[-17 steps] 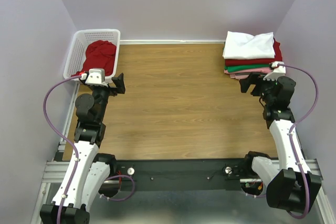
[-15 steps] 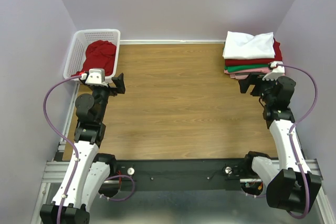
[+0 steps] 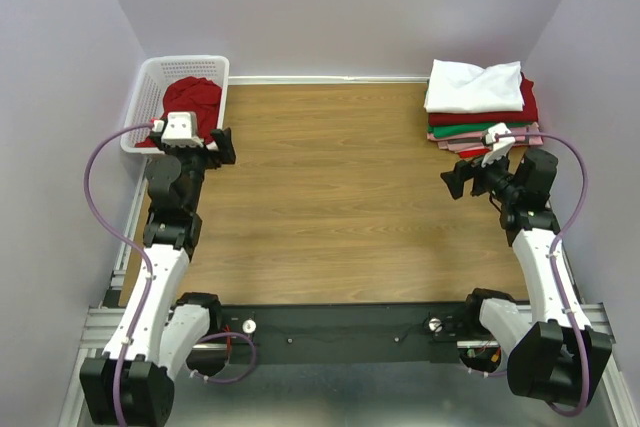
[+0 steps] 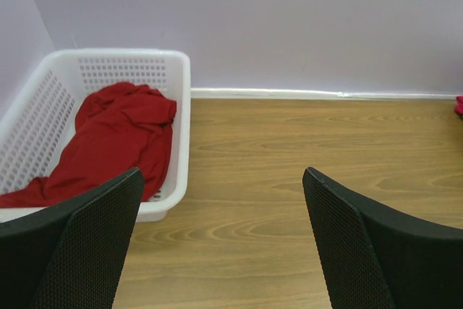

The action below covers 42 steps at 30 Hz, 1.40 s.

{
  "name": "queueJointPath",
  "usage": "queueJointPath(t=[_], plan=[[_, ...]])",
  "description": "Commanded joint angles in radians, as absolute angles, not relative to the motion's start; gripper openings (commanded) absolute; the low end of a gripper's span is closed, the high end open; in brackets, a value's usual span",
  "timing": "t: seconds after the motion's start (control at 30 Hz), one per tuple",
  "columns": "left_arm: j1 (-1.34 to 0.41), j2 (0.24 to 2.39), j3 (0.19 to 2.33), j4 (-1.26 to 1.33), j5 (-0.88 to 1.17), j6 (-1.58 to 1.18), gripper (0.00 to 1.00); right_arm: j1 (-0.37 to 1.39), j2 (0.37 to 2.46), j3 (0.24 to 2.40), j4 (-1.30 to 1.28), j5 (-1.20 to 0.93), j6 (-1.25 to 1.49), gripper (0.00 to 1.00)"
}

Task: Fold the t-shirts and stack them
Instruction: Grab the tshirt from the pile

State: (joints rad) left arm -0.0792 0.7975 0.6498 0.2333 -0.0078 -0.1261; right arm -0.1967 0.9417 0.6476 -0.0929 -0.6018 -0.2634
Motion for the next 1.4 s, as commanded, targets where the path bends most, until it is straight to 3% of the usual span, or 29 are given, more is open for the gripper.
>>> queueJointPath(t=[0.0,0.67,1.37], plan=[[-0.038,0.874,0.709,0.250,-0.005,-0.186,0.98,-0.202,0.933,0.635,-0.133,-0.657,-0.330,1.00],[0.140,1.598,1.317,0.046,0.104,-0.354,0.92,-0.204,0.965,0.660,-0.173,-0.663,-0.345,1.00],[0.150,2.029,1.736,-0.120,0.028,-0.311,0.86,-0.202,0.982,0.670,-0.192,-0.663,-0.350,1.00]])
